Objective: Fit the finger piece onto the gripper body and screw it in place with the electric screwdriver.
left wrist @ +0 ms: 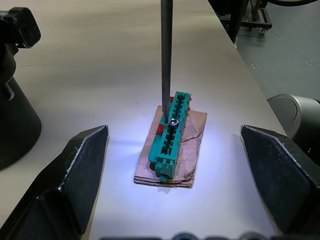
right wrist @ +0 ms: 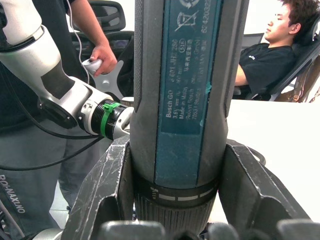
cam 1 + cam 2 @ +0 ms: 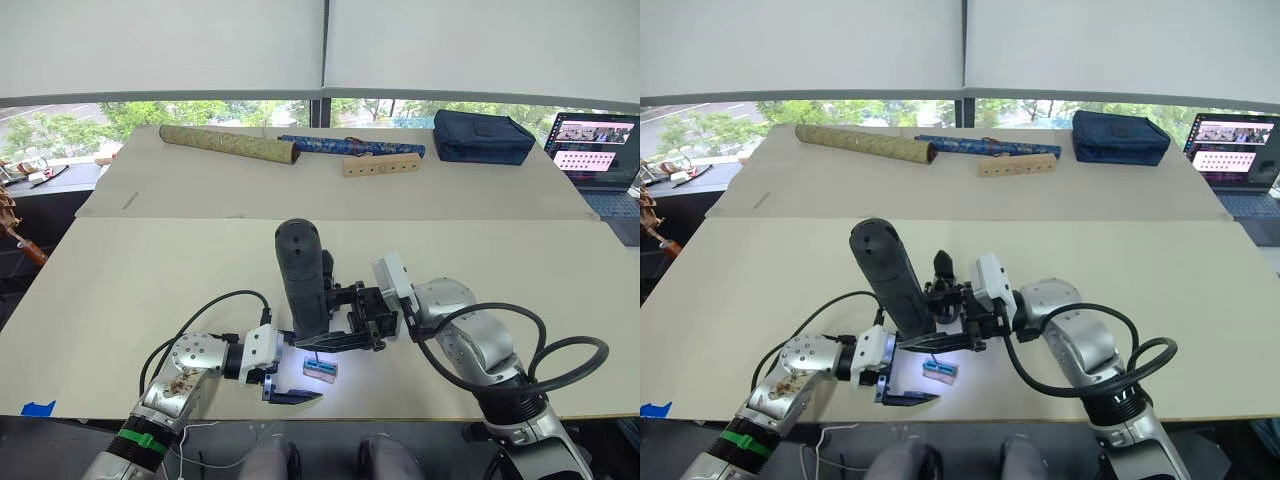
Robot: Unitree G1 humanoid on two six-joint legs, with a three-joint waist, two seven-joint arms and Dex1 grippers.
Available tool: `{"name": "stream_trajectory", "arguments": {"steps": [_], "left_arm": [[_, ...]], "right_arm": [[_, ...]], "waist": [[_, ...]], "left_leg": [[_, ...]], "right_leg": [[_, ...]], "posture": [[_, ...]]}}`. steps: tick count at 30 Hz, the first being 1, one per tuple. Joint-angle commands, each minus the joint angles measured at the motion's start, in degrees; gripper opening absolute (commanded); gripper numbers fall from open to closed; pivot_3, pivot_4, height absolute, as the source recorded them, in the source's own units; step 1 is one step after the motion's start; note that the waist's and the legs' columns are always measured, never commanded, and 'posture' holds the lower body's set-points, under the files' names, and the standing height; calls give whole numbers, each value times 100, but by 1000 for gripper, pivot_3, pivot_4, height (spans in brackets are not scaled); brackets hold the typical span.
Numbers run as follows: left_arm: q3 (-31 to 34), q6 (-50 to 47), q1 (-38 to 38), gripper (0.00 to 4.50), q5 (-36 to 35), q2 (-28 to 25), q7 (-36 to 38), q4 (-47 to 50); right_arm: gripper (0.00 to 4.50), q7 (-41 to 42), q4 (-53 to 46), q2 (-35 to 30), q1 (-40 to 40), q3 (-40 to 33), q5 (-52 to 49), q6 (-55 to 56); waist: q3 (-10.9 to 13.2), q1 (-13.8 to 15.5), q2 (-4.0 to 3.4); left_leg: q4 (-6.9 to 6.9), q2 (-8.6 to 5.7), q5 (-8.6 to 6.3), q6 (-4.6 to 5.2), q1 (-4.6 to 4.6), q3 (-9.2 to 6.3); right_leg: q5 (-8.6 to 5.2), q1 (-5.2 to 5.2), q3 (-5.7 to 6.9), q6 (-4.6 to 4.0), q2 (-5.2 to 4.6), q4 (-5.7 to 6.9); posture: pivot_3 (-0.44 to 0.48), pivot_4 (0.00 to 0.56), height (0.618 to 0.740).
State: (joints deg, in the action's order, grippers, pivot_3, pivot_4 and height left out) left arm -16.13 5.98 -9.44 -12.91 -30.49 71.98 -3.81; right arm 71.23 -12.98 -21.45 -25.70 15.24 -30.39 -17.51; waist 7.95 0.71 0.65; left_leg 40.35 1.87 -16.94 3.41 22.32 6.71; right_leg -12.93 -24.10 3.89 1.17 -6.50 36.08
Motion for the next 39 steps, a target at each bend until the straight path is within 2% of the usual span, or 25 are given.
{"name": "stream_trajectory", "arguments": {"steps": [1,39], "left_arm": [[-198,-150,105,4473,247,8,-72,-407],[-186,-518,11,4473,178,-35,-105,-100]], "right_arm": [[1921,29,-161,15,-19,-36,-109,47],[1921,63,-148,-26,-35,-28,-158,-32]], "waist": [[0,1,0],[0,3,0]], "left_leg": [[0,0,0,0,0,0],[0,0,1,2,1,-2]], "right_leg": [[0,0,0,0,0,0],[1,0,1,-1,-1,0]], "posture": [[0,150,740],[0,150,740]]}}
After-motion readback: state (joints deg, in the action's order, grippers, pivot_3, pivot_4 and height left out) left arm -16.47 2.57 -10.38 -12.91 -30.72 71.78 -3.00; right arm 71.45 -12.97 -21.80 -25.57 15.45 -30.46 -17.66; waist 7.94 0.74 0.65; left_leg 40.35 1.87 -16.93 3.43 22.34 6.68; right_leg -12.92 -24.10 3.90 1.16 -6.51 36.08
